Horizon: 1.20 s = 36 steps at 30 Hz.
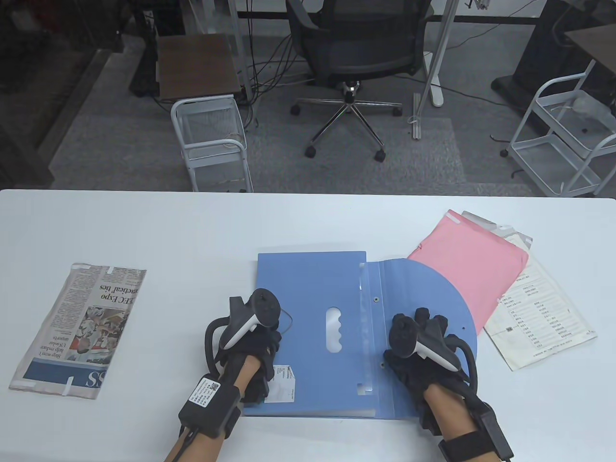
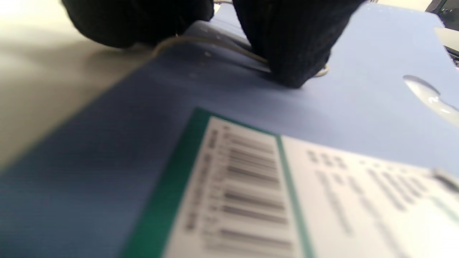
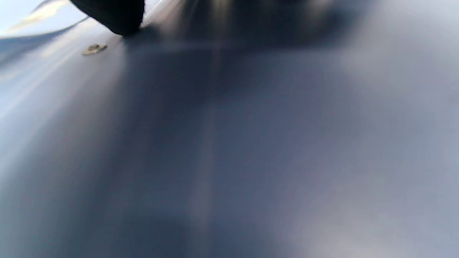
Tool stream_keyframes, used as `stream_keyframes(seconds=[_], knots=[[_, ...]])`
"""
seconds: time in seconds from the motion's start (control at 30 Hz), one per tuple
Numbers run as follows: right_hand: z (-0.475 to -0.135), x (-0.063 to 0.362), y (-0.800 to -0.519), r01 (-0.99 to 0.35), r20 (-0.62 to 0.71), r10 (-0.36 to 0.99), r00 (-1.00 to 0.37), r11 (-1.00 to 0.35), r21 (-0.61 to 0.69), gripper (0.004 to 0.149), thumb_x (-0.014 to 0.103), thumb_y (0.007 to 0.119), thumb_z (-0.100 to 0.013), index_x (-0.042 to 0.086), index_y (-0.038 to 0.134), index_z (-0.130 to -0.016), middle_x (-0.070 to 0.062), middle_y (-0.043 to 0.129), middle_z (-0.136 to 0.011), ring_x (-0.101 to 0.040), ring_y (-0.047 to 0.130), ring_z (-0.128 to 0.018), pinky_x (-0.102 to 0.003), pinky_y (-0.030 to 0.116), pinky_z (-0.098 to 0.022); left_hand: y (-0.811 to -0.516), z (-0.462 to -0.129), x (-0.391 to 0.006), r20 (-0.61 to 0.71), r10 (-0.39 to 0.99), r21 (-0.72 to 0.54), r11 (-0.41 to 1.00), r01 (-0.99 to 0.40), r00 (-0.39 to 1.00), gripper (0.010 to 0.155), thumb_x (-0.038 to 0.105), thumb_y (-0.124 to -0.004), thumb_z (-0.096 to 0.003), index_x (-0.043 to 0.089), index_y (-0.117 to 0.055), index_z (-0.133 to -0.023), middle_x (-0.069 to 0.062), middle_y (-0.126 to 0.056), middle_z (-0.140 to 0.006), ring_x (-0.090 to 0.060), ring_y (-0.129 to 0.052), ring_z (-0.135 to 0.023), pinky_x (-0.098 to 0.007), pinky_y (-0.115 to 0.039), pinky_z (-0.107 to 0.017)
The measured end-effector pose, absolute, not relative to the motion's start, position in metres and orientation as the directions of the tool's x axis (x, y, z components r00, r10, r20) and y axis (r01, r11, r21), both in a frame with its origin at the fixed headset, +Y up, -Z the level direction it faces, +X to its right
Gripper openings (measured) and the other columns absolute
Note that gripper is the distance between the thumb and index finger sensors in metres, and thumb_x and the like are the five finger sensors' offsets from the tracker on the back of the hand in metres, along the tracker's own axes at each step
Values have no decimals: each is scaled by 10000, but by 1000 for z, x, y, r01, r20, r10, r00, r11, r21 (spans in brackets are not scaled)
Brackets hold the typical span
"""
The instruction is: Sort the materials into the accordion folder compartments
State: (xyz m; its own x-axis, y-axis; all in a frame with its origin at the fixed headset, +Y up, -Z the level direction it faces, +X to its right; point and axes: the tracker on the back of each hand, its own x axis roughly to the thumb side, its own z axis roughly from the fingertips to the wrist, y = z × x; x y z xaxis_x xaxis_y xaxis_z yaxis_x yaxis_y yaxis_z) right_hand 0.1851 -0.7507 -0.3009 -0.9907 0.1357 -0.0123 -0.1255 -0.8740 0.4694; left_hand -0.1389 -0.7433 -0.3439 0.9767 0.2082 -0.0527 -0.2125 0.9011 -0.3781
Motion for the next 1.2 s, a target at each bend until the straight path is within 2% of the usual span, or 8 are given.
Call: stream_keyframes(seconds=[0.3, 0.4, 0.57, 0.73, 0.87, 0.97, 1.1, 1.2], knots=[[-306, 192, -756, -211, -64, 211, -975, -812, 544, 704, 496, 605, -617, 250, 200, -1137, -283, 50, -1163, -635, 137, -993, -784, 343, -676, -737, -339, -131, -18, 157, -357, 921, -153, 987, 498, 353, -731, -604, 218, -592, -1063, -343, -379, -1200, -599, -489, -1015, -663, -568, -692], [-306, 191, -757, -201, -56, 204, -977, -817, 540, 706, 498, 606, -618, 244, 201, -1138, -288, 54, -1163, -640, 141, -992, -786, 346, -674, -723, -336, -121, 2, 119, -409, 906, -108, 993, 607, 462, -714, -609, 151, -572, -1111, -338, -334, -1210, -609, -437, -1030, -665, -545, -702], [-308, 191, -757, -210, -62, 211, -976, -811, 545, 716, 492, 622, -617, 238, 204, -1139, -294, 63, -1164, -643, 149, -992, -793, 349, -671, -687, -328, -77, 77, 169, -340, 931, -133, 983, 690, 505, -690, -620, 90, -557, -1154, -328, -356, -1222, -614, -423, -1038, -676, -528, -705], [-308, 191, -757, -213, -64, 213, -975, -810, 547, 717, 492, 625, -617, 237, 205, -1139, -294, 63, -1165, -645, 147, -991, -794, 350, -669, -688, -325, -15, 153, 149, -394, 916, -78, 977, 896, 626, -624, -618, -2, -367, -1203, -366, -230, -1221, -646, -297, -1047, -710, -437, -719], [-309, 191, -756, -217, -66, 217, -974, -807, 548, 718, 489, 628, -618, 232, 206, -1139, -300, 65, -1163, -648, 149, -988, -797, 349, -665, -710, -325, 30, 184, -24, -451, 886, 106, 983, 1109, 719, -611, -592, -85, -114, -1172, -451, -24, -1142, -721, -123, -1005, -785, -321, -691], [-309, 191, -757, -220, -69, 218, -974, -808, 547, 721, 489, 630, -617, 233, 205, -1139, -296, 66, -1163, -645, 150, -988, -795, 352, -664, -729, -328, 38, 166, -97, -552, 816, 174, 981, 1155, 690, -620, -612, -132, 20, -1109, -504, 90, -1045, -772, -42, -937, -816, -284, -657], [-309, 191, -757, -217, -69, 214, -974, -811, 544, 719, 495, 629, -615, 236, 210, -1139, -295, 69, -1165, -641, 157, -991, -792, 358, -665, -726, -329, 27, 76, 89, -569, 822, -30, 993, 1065, 588, -620, -635, -157, -20, -1103, -530, 56, -1023, -790, -108, -929, -807, -345, -653], [-309, 191, -757, -214, -66, 213, -975, -813, 542, 717, 497, 626, -616, 238, 209, -1139, -292, 70, -1166, -641, 157, -991, -790, 359, -666, -719, -327, 15, 8, 198, -582, 798, -157, 980, 990, 581, -580, -634, -138, -131, -1146, -534, 12, -1036, -796, -145, -924, -812, -384, -627]])
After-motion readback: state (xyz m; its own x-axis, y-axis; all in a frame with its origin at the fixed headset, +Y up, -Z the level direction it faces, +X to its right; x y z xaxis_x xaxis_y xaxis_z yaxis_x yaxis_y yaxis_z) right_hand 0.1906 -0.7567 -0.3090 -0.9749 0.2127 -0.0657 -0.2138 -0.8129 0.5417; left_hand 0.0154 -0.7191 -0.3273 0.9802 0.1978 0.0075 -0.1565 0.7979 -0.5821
